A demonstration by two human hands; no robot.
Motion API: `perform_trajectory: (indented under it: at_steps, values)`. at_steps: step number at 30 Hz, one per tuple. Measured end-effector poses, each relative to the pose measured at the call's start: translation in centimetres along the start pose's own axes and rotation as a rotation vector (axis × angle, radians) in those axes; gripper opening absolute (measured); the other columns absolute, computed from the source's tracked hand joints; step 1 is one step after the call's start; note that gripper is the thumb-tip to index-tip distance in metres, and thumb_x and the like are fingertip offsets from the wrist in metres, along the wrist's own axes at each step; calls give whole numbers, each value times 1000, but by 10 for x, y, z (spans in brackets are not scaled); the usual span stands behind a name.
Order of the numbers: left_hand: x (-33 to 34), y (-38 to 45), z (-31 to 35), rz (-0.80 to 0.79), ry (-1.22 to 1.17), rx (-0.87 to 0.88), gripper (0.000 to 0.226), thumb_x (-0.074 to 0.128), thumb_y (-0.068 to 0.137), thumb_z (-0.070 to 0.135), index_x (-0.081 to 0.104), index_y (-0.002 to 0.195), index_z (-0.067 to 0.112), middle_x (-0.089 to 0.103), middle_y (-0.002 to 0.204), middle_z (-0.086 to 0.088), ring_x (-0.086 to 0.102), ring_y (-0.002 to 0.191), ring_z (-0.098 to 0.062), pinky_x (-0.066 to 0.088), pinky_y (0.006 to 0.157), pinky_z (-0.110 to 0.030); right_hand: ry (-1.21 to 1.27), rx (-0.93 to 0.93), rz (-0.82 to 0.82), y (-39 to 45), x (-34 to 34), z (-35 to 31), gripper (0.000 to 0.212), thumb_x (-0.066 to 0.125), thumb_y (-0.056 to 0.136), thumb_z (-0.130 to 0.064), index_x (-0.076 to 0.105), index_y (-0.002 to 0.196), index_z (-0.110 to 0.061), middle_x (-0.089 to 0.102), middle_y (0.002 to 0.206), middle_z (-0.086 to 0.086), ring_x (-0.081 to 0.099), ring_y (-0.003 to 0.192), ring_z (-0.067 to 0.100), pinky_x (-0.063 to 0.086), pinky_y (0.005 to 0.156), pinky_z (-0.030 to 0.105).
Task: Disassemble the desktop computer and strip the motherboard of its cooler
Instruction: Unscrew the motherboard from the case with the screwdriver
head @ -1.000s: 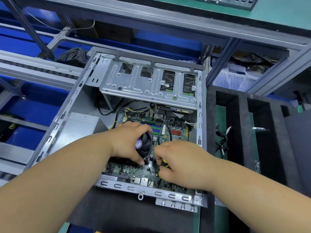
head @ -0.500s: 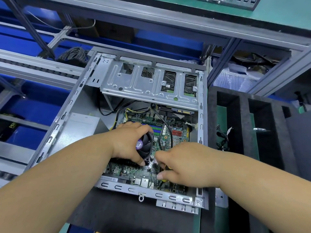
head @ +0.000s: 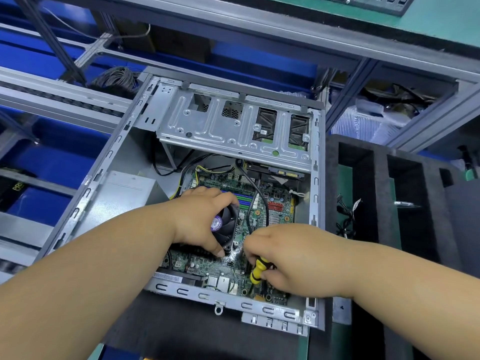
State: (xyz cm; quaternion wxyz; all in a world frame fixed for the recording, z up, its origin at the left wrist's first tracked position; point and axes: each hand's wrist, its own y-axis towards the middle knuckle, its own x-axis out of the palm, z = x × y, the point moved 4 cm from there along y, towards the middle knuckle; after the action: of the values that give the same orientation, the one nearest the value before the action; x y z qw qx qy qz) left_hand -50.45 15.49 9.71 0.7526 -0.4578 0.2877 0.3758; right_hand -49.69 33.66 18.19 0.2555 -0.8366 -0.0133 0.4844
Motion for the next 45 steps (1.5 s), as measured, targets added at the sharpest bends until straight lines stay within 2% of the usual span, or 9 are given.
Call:
perform_trajectory:
  at_steps: [4, 18, 25, 27, 30, 32, 35, 38, 45]
  values:
    - [0, 0, 0, 2, 7, 4, 96, 82, 46, 65, 28, 123, 51, 42, 121, 16, 34, 113, -12, 33, 101, -36, -3, 13, 13, 0, 1, 2, 21, 54, 94, -31, 44, 111, -25, 50, 105, -8, 46, 91, 15, 45, 80, 37]
    - [-1, 0, 2, -19, 21, -8, 99, 82, 47, 65, 29, 128, 47, 42, 124, 14, 34, 117, -15, 32, 104, -38, -48, 15, 2, 1, 3, 0, 21, 52, 94, -33, 43, 111, -25, 50, 107, -7, 42, 91, 13, 44, 79, 34]
    - [-2, 0, 2, -16, 9, -5, 95, 82, 47, 64, 30, 125, 49, 42, 121, 15, 34, 114, -14, 33, 103, -37, -11, -60, -38, 0, 3, -5, 25, 55, 93, -29, 49, 117, -27, 50, 113, -9, 46, 101, 15, 47, 84, 38]
    - [-2, 0, 3, -8, 5, -3, 95, 83, 46, 63, 30, 124, 49, 42, 120, 15, 35, 114, -14, 33, 103, -37, -60, -58, -47, 0, 4, -3, 25, 53, 94, -33, 49, 118, -29, 52, 109, -9, 48, 100, 17, 48, 83, 38]
    - [-2, -1, 3, -2, 5, -2, 95, 83, 47, 63, 30, 125, 48, 43, 121, 14, 35, 115, -14, 32, 103, -36, -99, -38, -54, 1, 6, -2, 29, 44, 96, -52, 50, 114, -29, 56, 98, -8, 53, 95, 20, 49, 79, 38]
    - [-3, -1, 3, -4, 1, -3, 95, 84, 47, 62, 31, 125, 48, 43, 121, 14, 35, 115, -14, 32, 103, -36, -109, -35, -65, 3, 10, -3, 35, 38, 97, -57, 50, 112, -27, 57, 100, -7, 54, 96, 22, 50, 79, 40]
    - [-2, -1, 3, -10, -3, -6, 95, 84, 47, 62, 31, 125, 48, 43, 121, 15, 35, 115, -14, 32, 103, -36, -103, -42, -50, 4, 12, -4, 29, 40, 99, -50, 49, 114, -27, 57, 109, -8, 53, 100, 21, 50, 80, 41]
    - [-2, -1, 3, -10, -2, -10, 95, 84, 47, 62, 31, 124, 49, 43, 120, 15, 35, 114, -14, 32, 103, -36, -76, -46, -37, 3, 9, -2, 23, 44, 98, -44, 50, 114, -27, 55, 108, -8, 51, 99, 19, 49, 81, 39]
    - [-2, -1, 3, -7, 1, -7, 94, 83, 46, 64, 30, 123, 50, 43, 119, 15, 35, 114, -13, 33, 103, -38, -68, -37, 28, 2, 5, 0, 24, 43, 99, -42, 50, 114, -25, 55, 109, -6, 49, 102, 17, 46, 85, 38]
